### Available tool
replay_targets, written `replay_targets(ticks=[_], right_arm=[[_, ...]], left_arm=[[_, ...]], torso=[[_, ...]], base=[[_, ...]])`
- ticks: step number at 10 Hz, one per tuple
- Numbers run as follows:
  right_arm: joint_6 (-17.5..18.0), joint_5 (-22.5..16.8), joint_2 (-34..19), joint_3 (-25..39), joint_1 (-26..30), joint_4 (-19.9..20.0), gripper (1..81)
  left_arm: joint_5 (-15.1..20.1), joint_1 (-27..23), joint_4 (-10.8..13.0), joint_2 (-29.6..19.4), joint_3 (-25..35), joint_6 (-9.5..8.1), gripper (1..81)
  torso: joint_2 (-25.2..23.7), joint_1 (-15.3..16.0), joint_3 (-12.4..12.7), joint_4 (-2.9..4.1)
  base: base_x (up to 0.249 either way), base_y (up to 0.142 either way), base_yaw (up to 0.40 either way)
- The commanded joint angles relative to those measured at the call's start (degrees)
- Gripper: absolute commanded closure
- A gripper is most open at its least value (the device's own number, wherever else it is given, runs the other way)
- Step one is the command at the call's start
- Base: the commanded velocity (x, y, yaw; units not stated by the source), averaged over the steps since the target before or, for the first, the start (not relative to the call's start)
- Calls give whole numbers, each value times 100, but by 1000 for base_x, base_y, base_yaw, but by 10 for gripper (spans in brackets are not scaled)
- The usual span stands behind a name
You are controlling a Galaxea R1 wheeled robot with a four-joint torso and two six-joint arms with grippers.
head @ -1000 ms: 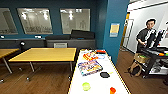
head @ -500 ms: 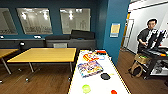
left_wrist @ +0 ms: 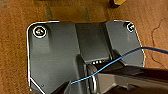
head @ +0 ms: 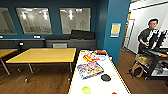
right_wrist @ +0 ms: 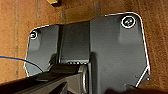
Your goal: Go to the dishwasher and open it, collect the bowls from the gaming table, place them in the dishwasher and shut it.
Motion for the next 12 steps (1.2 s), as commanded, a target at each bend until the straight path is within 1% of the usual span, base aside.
replay_targets(ticks=[1, 2, 3, 4, 5, 6, 7, 9, 10, 12], right_arm=[[52, -171, -217, 343, 219, 45, 10], [52, -57, -488, 790, 201, 45, 10], [52, 92, -979, 1586, 192, 45, 10], [60, 329, -1584, 2560, 175, 45, 10], [121, 574, -2338, 3769, 192, 54, 10], [235, 794, -3093, 4825, 245, 46, 10], [366, 979, -3692, 5557, 332, 54, 10], [525, 1130, -4721, 6727, 569, 54, 10], [622, 1139, -5188, 7238, 727, 45, 10], [737, 1130, -5936, 7996, 1069, 45, 10]], left_arm=[[303, -230, 5, -106, 234, 37, 10], [303, -230, 5, -229, 436, 37, 10], [294, -230, -4, -395, 725, 37, 10], [295, -230, -12, -545, 998, 37, 10], [303, -222, -13, -686, 1244, 37, 10], [303, -222, -13, -748, 1351, 28, 10], [303, -230, -13, -740, 1351, 28, 10], [295, -222, -22, -748, 1342, 28, 10], [294, -222, -22, -748, 1351, 37, 10], [294, -222, -13, -740, 1334, 37, 10]], torso=[[0, 0, 0, 0], [0, -2, 0, 0], [0, -5, 0, 0], [0, -5, 0, 0], [0, -5, 0, 0], [0, -5, 0, 0], [0, -5, 0, 0], [0, -5, 0, 0], [0, -5, 0, 0], [0, -5, 0, 0]], base=[[0, 0, 0], [0, 0, 0], [0, 0, 0], [0, 0, 0], [0, 0, 0], [0, 0, 0], [0, 0, 0], [0, 0, 0], [0, 0, 0], [0, 0, 0]])
